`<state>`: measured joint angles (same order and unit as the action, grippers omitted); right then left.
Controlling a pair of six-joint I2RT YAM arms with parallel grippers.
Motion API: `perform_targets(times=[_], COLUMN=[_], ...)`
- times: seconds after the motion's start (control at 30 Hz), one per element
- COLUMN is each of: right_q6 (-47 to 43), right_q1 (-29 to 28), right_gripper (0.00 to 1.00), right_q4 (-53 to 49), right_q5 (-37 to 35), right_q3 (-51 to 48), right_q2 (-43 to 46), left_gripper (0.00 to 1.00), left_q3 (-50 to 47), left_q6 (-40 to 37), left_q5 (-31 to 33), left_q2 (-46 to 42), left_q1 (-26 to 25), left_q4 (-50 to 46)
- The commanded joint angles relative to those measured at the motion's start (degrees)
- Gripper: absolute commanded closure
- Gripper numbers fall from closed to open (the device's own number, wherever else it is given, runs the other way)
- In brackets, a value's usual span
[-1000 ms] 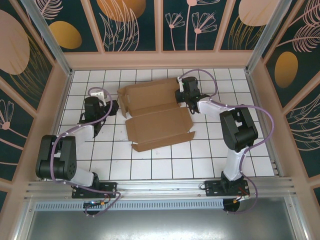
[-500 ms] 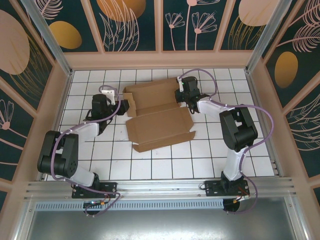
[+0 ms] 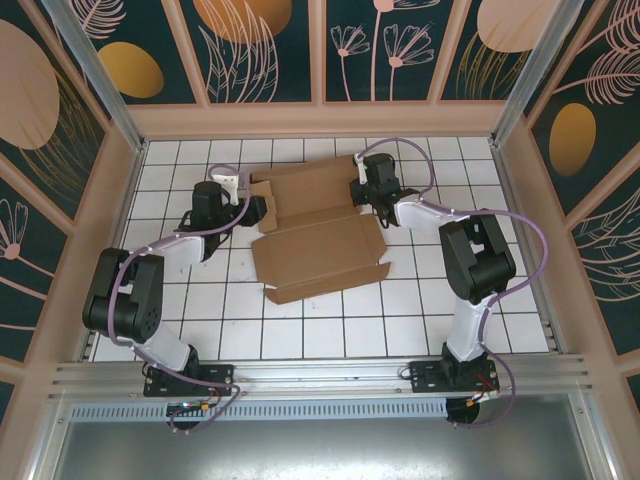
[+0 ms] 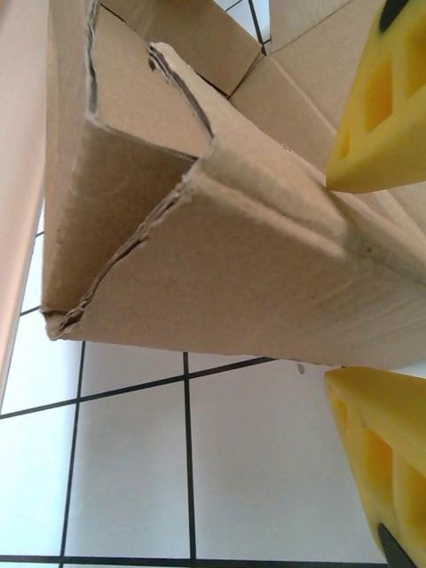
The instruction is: Fold the paper box
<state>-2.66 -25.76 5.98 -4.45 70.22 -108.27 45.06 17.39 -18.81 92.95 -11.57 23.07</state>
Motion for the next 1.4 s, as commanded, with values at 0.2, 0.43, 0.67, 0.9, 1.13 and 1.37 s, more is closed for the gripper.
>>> perform_targets(times=[0.2, 0.43, 0.67, 0.9, 1.13, 1.37], right_q6=[0.2, 0.9, 3.4, 8.3, 13.6, 16.2], right_q1=[-1.1, -2.3, -3.2, -5.3, -8.5, -9.2], right_gripper=[0.91, 0.94, 0.96, 1.0, 1.0, 1.0], right_q4=[-3.8, -3.5, -3.8, -4.3, -4.7, -3.9], right_q5=[0.5, -1.0, -2.0, -9.7, -19.7, -24.3], right_q3=[-3.7, -5.1, -6.1, -6.5, -6.1, -6.1], right_q2=[1.3, 3.3, 5.9, 6.5, 6.3, 6.3], left_gripper=[0.45, 0.68, 0.84, 0.94, 1.0, 1.0], left_q3=[4.9, 6.1, 8.6, 10.3, 10.3, 8.2], left_q6=[-2.4, -2.3, -2.8, -3.8, -2.3, -2.0], left_q5=[7.5, 15.2, 22.7, 31.6, 35.4, 36.7], left_q2=[3.4, 3.5, 4.9, 7.1, 6.8, 6.4], left_q1=[-1.5, -1.7, -2.5, -5.5, -5.9, -5.9], left_q4=[-4.2, -5.5, -8.8, -11.0, -10.5, -7.8])
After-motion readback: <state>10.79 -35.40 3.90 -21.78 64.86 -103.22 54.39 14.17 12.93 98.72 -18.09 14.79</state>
